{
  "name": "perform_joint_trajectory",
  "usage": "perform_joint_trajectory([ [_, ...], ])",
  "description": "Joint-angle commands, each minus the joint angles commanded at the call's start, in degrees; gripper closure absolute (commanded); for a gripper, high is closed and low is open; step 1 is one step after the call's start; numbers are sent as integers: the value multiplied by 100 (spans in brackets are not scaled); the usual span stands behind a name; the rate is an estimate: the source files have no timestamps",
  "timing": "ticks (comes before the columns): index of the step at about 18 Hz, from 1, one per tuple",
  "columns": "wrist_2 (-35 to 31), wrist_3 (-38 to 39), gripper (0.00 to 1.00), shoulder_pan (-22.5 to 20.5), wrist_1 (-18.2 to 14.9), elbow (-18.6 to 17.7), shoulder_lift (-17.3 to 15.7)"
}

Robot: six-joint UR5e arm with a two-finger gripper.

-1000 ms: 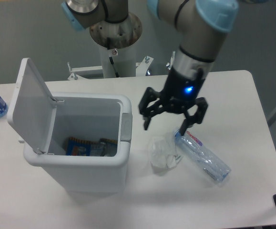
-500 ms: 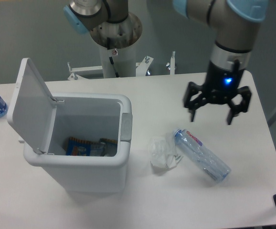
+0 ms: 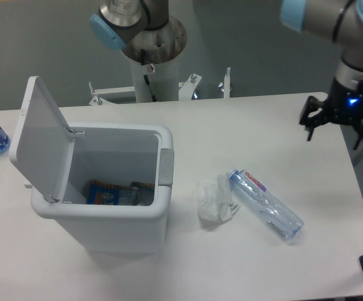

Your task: Open the trash can

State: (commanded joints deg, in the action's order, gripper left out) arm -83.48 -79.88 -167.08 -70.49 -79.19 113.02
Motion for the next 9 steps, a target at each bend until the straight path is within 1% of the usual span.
perform_joint_trajectory([
  [1, -141, -141, 0, 0, -9, 9, 26],
  [4, -195, -476, 0, 0, 8, -9, 35],
  [9, -195, -476, 0, 26, 26, -61, 35],
])
